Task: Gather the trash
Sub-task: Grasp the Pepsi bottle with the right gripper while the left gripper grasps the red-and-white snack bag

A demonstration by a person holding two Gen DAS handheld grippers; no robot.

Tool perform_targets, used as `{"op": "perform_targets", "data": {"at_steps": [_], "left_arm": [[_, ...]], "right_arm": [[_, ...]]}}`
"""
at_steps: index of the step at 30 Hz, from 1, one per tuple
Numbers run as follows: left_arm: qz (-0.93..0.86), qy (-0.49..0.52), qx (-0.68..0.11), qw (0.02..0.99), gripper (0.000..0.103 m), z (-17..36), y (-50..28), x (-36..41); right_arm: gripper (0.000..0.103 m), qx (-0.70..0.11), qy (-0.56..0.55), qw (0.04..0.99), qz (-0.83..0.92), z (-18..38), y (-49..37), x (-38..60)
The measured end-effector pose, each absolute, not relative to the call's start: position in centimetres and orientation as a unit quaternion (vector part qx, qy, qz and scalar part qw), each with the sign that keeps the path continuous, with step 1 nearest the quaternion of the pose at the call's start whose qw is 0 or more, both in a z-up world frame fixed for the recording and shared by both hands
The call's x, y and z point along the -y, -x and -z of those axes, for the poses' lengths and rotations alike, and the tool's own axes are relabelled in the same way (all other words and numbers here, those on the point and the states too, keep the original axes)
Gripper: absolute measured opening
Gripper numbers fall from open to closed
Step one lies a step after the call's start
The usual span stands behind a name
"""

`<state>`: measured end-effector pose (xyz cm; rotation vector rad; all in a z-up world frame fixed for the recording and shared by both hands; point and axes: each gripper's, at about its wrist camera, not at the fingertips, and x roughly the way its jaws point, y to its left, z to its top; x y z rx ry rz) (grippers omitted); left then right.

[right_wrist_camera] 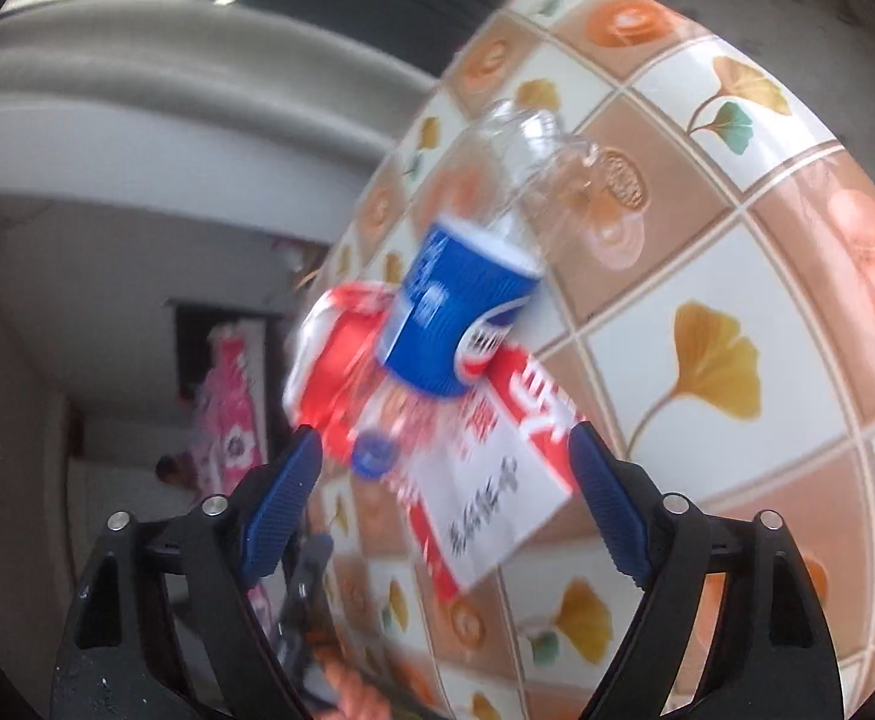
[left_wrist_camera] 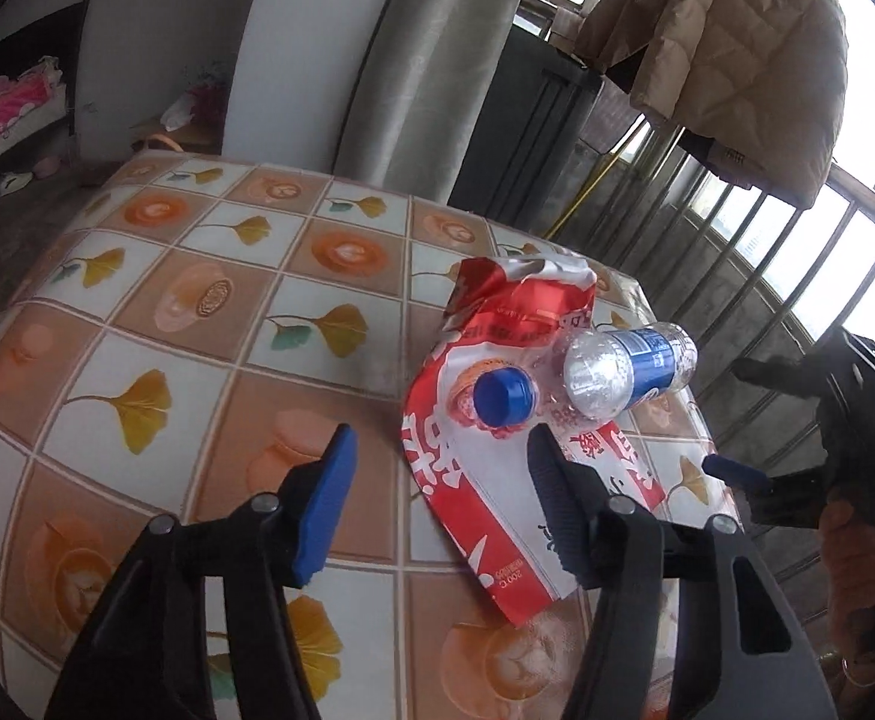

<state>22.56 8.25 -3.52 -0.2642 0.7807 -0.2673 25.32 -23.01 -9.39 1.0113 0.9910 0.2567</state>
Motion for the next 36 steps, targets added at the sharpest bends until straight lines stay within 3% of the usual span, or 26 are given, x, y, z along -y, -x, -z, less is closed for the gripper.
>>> {"op": "perform_targets", "data": {"at_steps": [11, 15, 20, 27, 36], "left_arm": [[0.132, 0.140, -0.419, 0.888, 0.025, 7.3, -26.7, -7.4], [0.128, 0.140, -0.424, 0.885, 0.021, 8.0, -27.0, -7.3], [0.132, 0.148, -0.424, 0.884, 0.003, 8.2, -27.2, -7.9], [0.156, 0.150, -0.427, 0.878, 0.000, 7.9, -25.8, -7.7], [0.214, 0.172, -0.453, 0.848, 0.000, 6.8, -19.0, -9.0]], "right_arm": [[0.080, -0.479, -0.479, 0.732, -0.068, 11.5, -30.1, 21.3], [0.066, -0.475, -0.475, 0.736, -0.082, 12.0, -29.9, 21.1], [0.063, -0.486, -0.459, 0.736, -0.110, 10.9, -30.3, 21.9], [0.061, -0.519, -0.436, 0.712, -0.182, 11.4, -29.1, 24.5], [0.061, -0.545, -0.306, 0.744, -0.237, 8.1, -23.2, 25.0]]}}
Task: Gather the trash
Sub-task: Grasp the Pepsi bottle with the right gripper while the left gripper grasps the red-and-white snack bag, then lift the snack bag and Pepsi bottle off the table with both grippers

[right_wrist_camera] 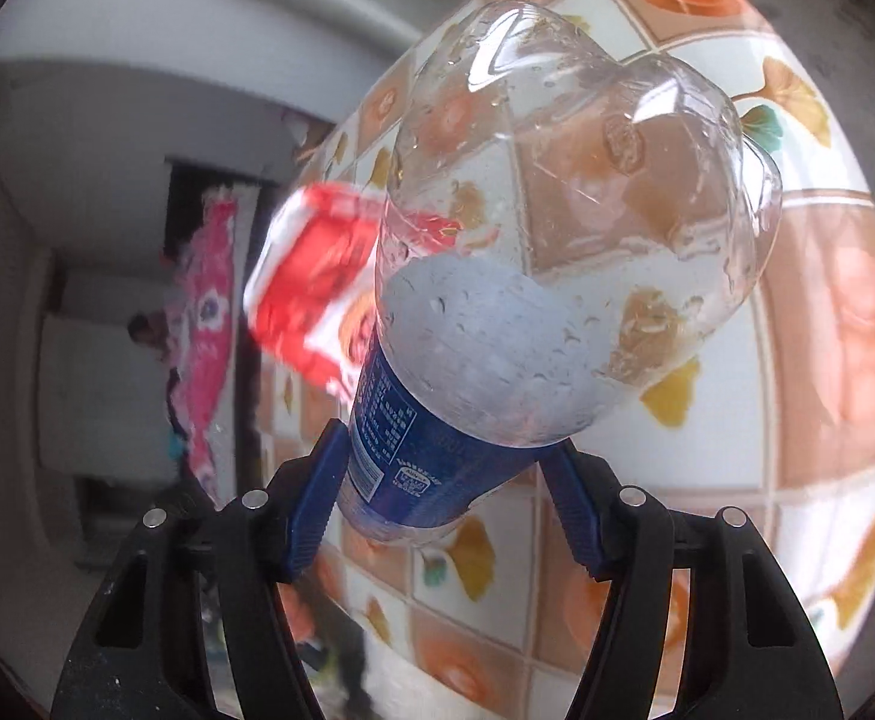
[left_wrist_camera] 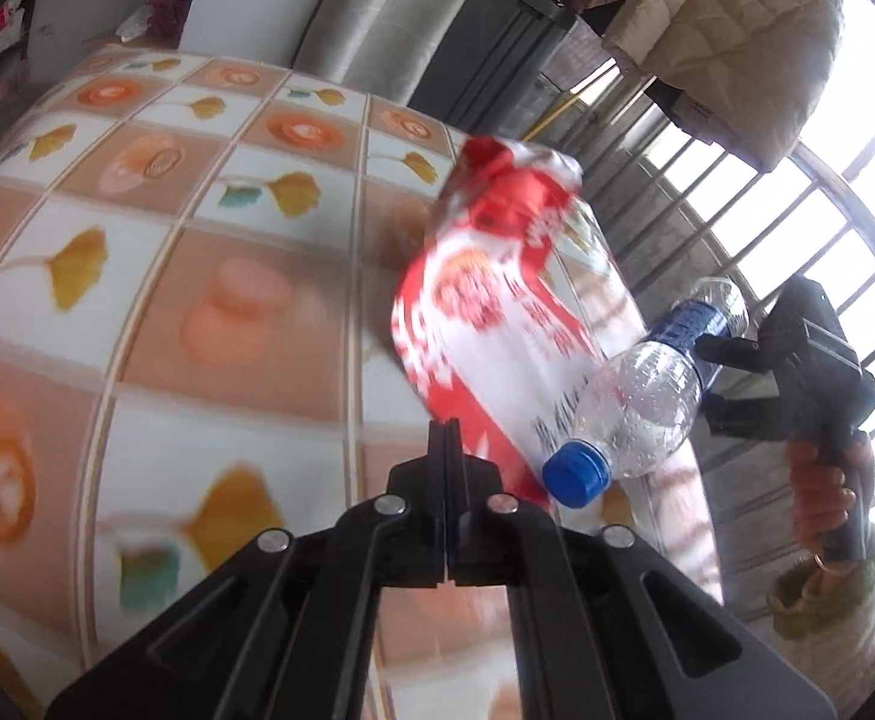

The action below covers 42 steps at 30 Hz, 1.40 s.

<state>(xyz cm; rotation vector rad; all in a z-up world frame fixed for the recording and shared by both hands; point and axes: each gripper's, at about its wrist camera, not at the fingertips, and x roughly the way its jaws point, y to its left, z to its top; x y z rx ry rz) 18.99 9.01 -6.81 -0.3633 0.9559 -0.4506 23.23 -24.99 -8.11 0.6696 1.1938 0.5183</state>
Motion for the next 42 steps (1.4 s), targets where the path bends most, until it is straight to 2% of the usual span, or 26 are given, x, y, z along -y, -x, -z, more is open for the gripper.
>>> {"op": "perform_targets", "data": {"at_steps": [5, 10, 12, 13, 14, 16, 20, 25, 36, 37, 39, 40, 42], "left_arm": [[0.210, 0.162, -0.460, 0.847, 0.000, 6.2, -14.7, -10.2], [0.199, 0.167, -0.439, 0.860, 0.000, 5.1, -16.1, -10.1], [0.197, 0.164, -0.431, 0.865, 0.012, 4.9, -17.7, -9.3], [0.190, 0.161, -0.430, 0.868, 0.028, 5.0, -18.8, -8.8], [0.185, 0.161, -0.430, 0.869, 0.039, 5.2, -19.7, -8.4], [0.170, 0.160, -0.437, 0.869, 0.043, 5.7, -21.9, -7.7], [0.141, 0.172, -0.460, 0.859, 0.044, 7.4, -25.3, -6.7], [0.140, 0.177, -0.444, 0.867, 0.043, 7.8, -26.9, -6.1], [0.196, 0.292, -0.429, 0.832, 0.043, 9.0, -25.3, -6.5], [0.189, 0.292, -0.430, 0.833, 0.041, 9.2, -25.1, -6.4], [0.173, 0.274, -0.424, 0.846, 0.026, 8.8, -24.6, -6.0], [0.170, 0.268, -0.424, 0.848, 0.012, 8.6, -24.5, -6.0], [0.177, 0.263, -0.426, 0.847, 0.007, 8.3, -24.1, -5.8]], "right_arm": [[0.061, -0.544, -0.231, 0.769, -0.245, 6.0, -20.2, 23.9], [0.061, -0.527, -0.194, 0.801, -0.207, 4.8, -20.4, 23.3], [0.061, -0.519, -0.179, 0.814, -0.189, 4.8, -21.0, 22.2], [0.061, -0.517, -0.175, 0.817, -0.183, 5.4, -20.9, 22.0], [0.060, -0.516, -0.169, 0.821, -0.175, 5.8, -21.4, 21.0], [0.060, -0.513, -0.159, 0.828, -0.162, 6.5, -21.9, 19.8], [0.062, -0.513, -0.151, 0.830, -0.158, 7.9, -22.5, 18.2], [0.062, -0.502, -0.123, 0.841, -0.158, 8.3, -22.2, 17.4], [0.060, -0.489, -0.171, 0.837, -0.179, 9.2, -22.0, 17.7], [0.059, -0.487, -0.178, 0.836, -0.180, 9.3, -21.9, 17.9], [0.059, -0.485, -0.188, 0.835, -0.178, 9.4, -21.5, 18.1], [0.059, -0.484, -0.190, 0.836, -0.176, 9.4, -21.2, 18.3], [0.058, -0.484, -0.193, 0.835, -0.175, 9.4, -20.8, 18.4]]}}
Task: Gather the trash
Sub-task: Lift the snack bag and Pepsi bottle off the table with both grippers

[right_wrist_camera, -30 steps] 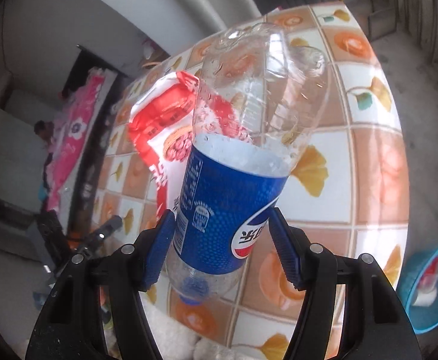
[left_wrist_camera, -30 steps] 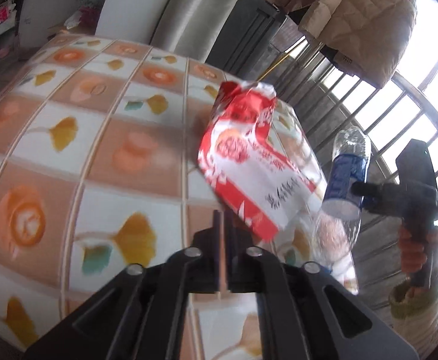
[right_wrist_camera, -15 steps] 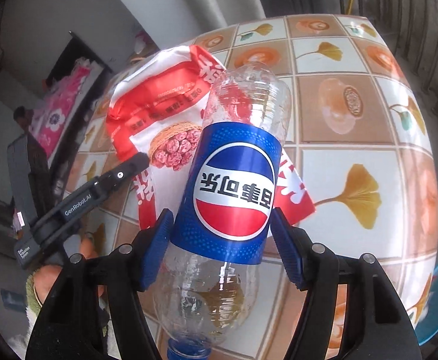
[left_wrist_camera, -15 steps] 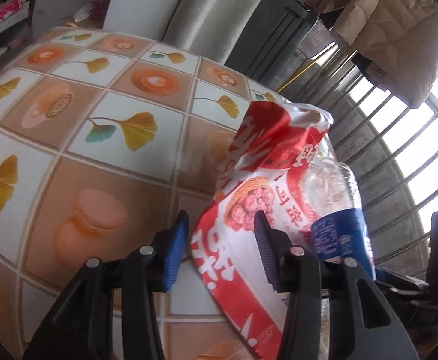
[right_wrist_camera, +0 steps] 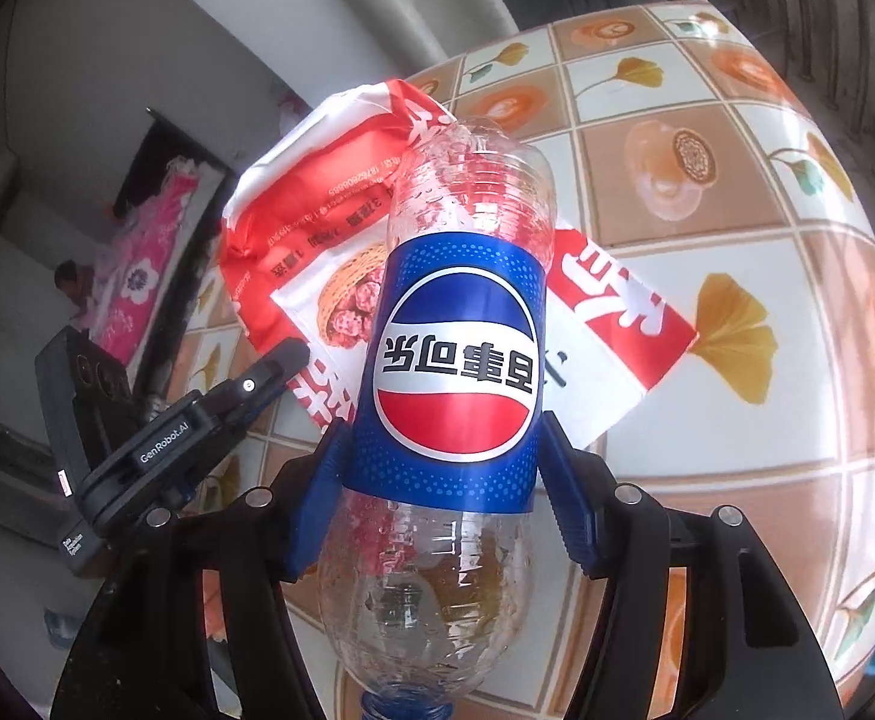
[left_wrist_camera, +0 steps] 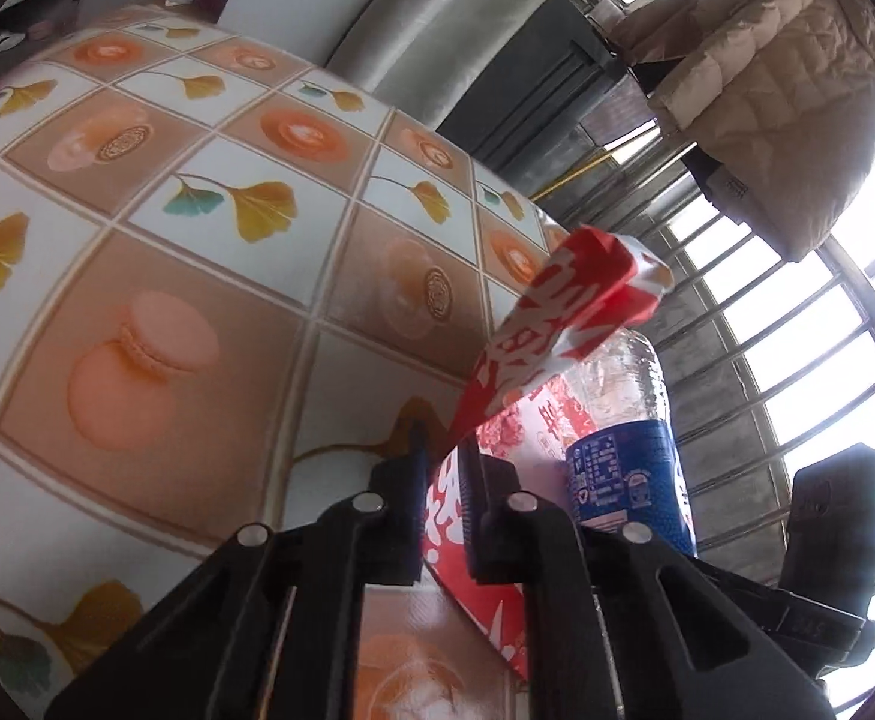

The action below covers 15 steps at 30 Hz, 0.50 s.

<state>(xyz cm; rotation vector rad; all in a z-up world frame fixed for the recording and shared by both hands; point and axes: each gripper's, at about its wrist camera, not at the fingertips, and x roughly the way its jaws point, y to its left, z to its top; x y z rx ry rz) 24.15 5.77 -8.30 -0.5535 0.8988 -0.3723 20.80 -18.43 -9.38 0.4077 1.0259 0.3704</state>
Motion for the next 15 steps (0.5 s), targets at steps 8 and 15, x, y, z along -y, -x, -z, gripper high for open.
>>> {"op": "perform_targets", "data": {"at_steps": [8, 15], "left_arm": [[0.217, 0.210, -0.433, 0.850, 0.000, 5.8, -20.3, -5.8], [0.247, 0.171, -0.479, 0.825, 0.000, 5.5, -14.1, -8.2]], "right_arm": [[0.057, -0.488, -0.193, 0.836, -0.160, 8.7, -17.5, 19.9], [0.057, -0.478, -0.183, 0.844, -0.162, 7.8, -14.0, 20.5]]}}
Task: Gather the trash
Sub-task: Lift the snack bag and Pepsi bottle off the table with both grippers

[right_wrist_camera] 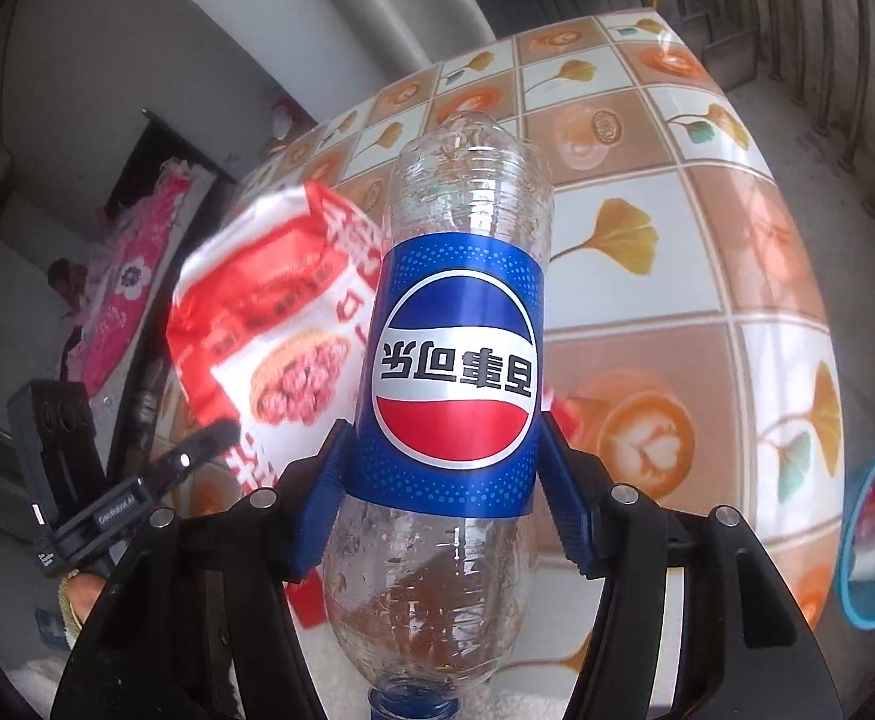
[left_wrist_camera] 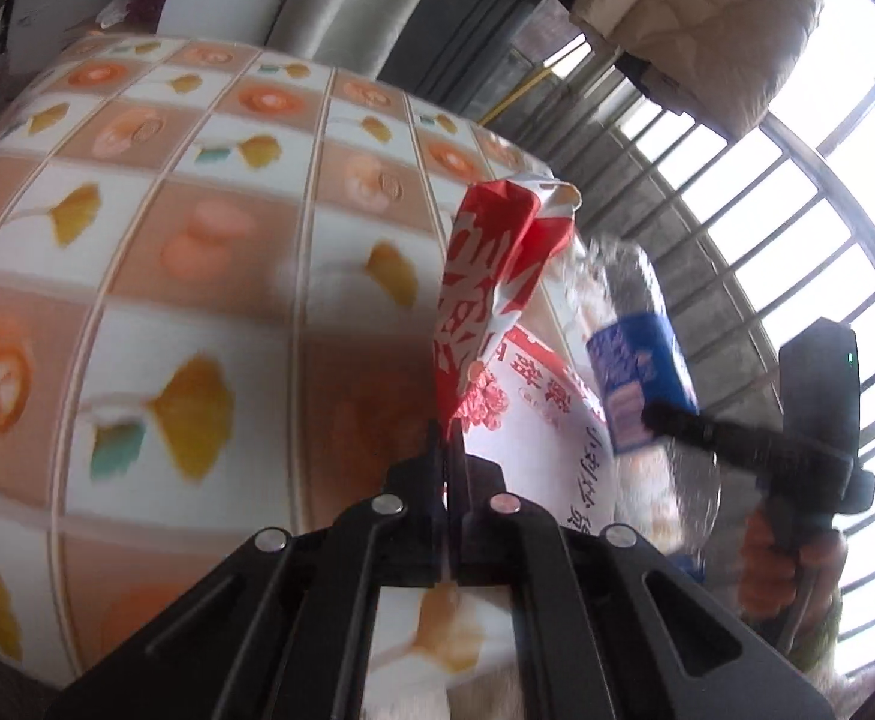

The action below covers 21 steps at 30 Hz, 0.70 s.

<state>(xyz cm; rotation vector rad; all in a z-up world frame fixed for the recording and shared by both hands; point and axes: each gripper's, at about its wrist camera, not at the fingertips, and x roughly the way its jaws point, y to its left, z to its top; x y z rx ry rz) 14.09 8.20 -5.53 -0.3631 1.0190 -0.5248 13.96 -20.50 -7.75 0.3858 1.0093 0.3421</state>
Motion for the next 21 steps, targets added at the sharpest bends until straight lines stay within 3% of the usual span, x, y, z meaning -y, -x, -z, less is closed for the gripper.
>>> {"op": "perform_targets", "data": {"at_steps": [13, 21], "left_arm": [[0.270, 0.350, -0.450, 0.776, 0.008, 7.6, -11.4, -10.2], [0.244, 0.342, -0.437, 0.795, 0.010, 7.9, -11.8, -9.4]], "right_arm": [[0.057, -0.473, -0.183, 0.845, -0.171, 10.2, -13.6, 18.3], [0.057, -0.465, -0.195, 0.847, -0.169, 10.5, -12.8, 18.4]]}}
